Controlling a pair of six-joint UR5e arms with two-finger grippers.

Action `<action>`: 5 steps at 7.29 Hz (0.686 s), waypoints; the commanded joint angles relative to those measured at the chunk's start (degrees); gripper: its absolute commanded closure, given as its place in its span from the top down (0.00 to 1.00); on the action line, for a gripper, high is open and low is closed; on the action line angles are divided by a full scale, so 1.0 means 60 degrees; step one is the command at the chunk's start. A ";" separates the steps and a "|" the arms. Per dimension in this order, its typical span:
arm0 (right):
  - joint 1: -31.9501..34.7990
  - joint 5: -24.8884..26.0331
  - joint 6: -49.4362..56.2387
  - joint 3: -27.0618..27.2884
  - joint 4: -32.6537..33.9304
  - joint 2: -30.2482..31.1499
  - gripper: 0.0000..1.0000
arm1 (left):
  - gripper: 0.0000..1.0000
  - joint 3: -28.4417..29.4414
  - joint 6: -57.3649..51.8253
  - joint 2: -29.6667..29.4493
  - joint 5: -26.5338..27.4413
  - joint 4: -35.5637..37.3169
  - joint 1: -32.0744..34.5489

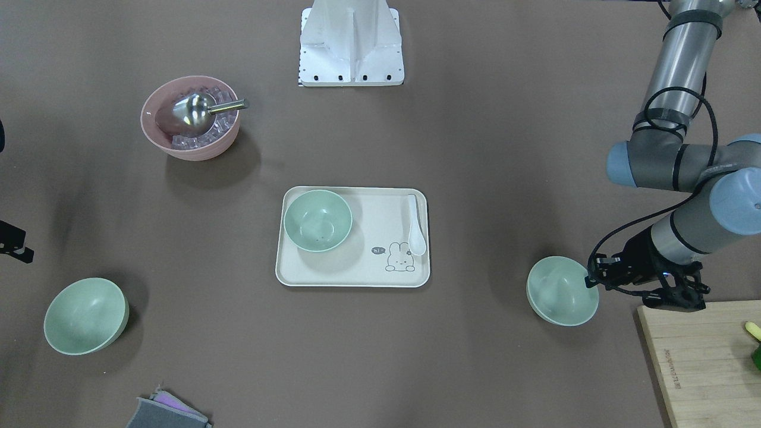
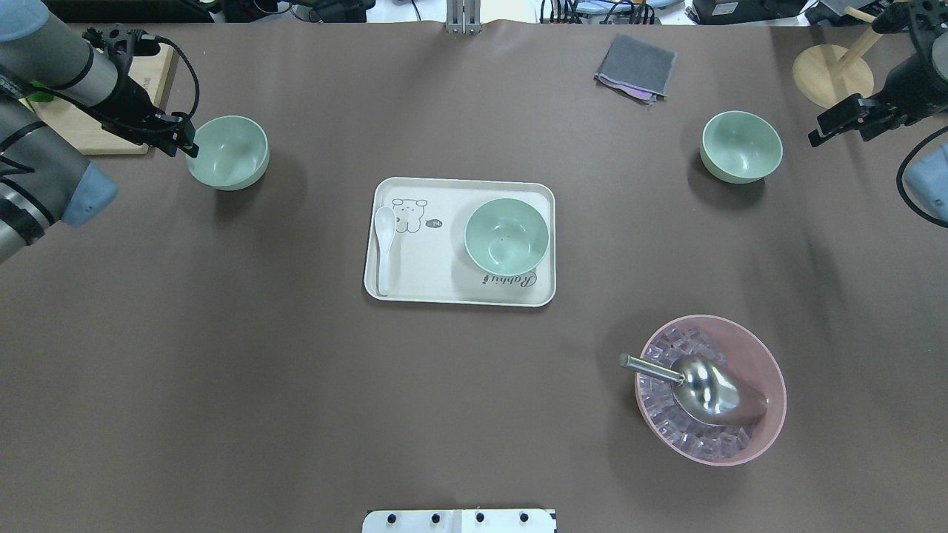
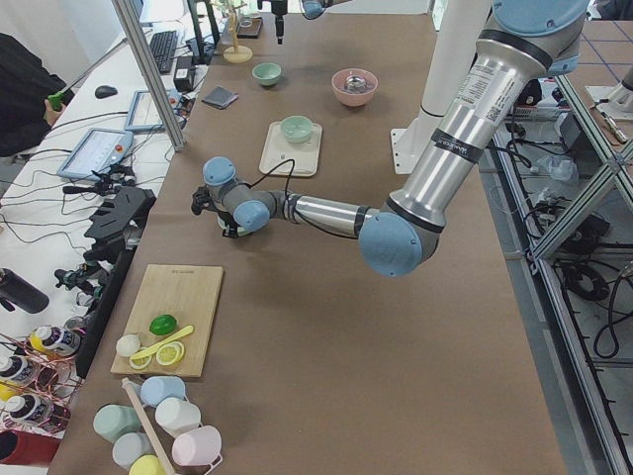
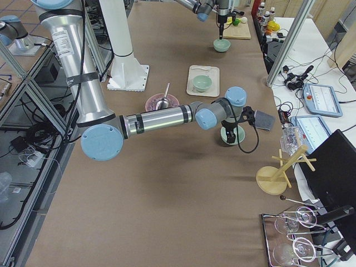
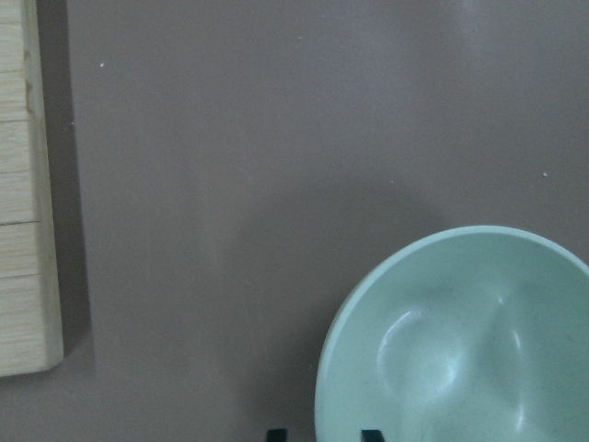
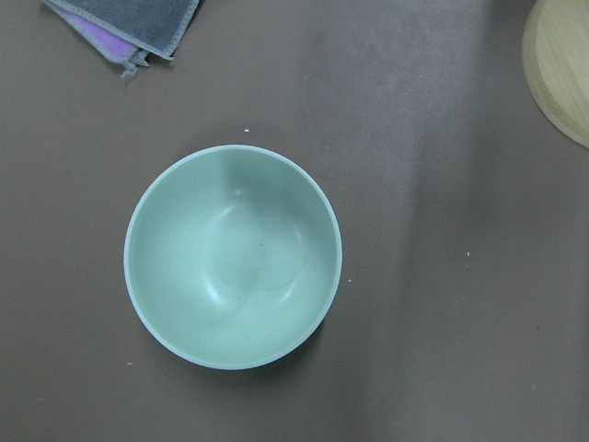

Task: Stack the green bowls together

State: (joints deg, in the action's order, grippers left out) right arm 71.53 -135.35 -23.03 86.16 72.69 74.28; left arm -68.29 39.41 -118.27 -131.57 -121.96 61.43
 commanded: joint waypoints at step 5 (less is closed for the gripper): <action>-0.0012 -0.0015 0.0015 -0.0341 0.0000 -0.0177 1.00 | 0.45 0.0160 0.0008 -0.0050 0.0043 -0.0005 -0.0145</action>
State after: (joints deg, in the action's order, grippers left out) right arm 71.46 -135.43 -22.97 84.31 72.64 73.36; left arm -67.39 39.46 -118.49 -131.32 -121.98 60.89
